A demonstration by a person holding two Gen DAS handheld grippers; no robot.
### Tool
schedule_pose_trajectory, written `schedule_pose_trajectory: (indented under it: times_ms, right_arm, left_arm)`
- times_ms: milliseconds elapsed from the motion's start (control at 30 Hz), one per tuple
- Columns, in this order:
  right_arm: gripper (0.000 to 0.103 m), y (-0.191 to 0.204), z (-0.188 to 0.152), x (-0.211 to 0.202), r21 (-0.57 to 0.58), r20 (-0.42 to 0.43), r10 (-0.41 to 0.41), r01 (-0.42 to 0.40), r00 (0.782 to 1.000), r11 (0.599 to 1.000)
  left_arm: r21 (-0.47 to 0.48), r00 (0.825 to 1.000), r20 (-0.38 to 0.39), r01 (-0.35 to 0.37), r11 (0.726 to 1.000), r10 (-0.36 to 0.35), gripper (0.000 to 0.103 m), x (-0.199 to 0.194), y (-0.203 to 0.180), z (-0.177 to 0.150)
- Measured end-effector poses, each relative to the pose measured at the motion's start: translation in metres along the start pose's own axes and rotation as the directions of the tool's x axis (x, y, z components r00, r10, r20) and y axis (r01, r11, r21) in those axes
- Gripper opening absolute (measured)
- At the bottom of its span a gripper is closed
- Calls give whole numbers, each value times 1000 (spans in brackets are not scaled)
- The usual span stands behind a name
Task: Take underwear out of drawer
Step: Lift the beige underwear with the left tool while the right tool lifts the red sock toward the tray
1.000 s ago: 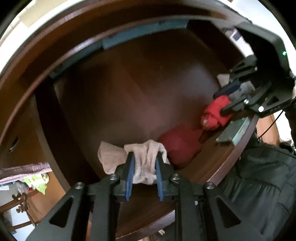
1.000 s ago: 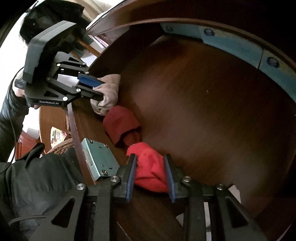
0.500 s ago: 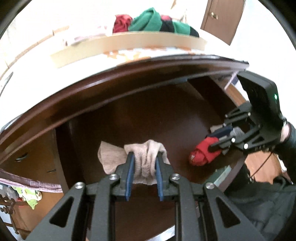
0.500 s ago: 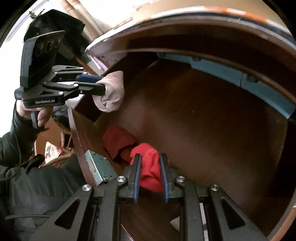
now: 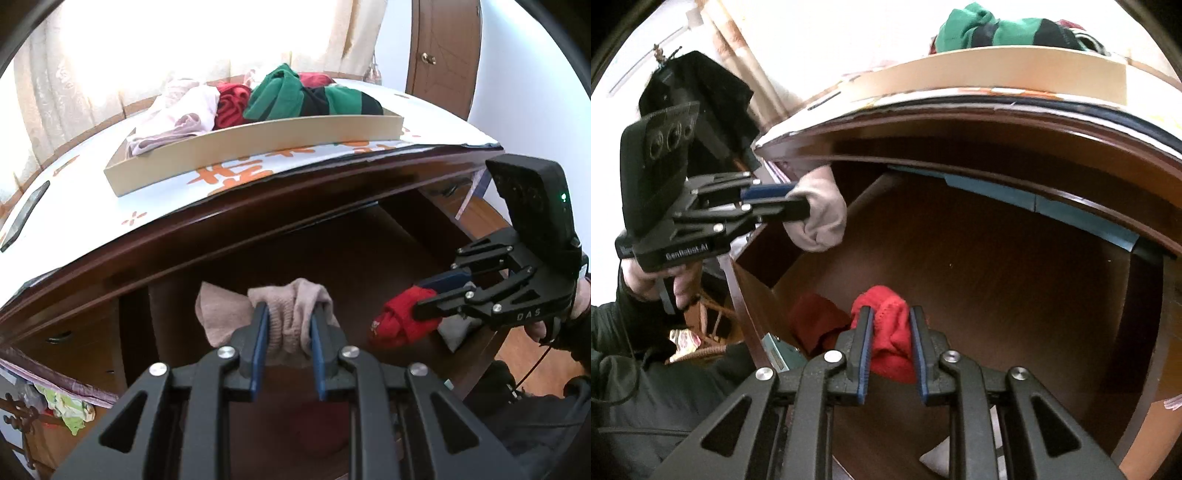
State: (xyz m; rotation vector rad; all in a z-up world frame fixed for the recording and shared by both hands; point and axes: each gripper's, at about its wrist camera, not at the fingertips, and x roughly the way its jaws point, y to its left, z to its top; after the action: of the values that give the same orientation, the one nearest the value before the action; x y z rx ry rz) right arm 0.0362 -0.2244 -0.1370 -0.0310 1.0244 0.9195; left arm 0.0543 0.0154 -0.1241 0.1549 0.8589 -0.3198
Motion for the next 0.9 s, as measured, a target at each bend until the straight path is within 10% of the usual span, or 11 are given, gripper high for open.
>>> schedule_pose_trajectory:
  times_ms: [900]
  right_arm:
    - [21,23,51,-65,-41,229,2,8,973,999]
  left_arm:
    - [23,976,203,-89,996,83,19,-54,2,33]
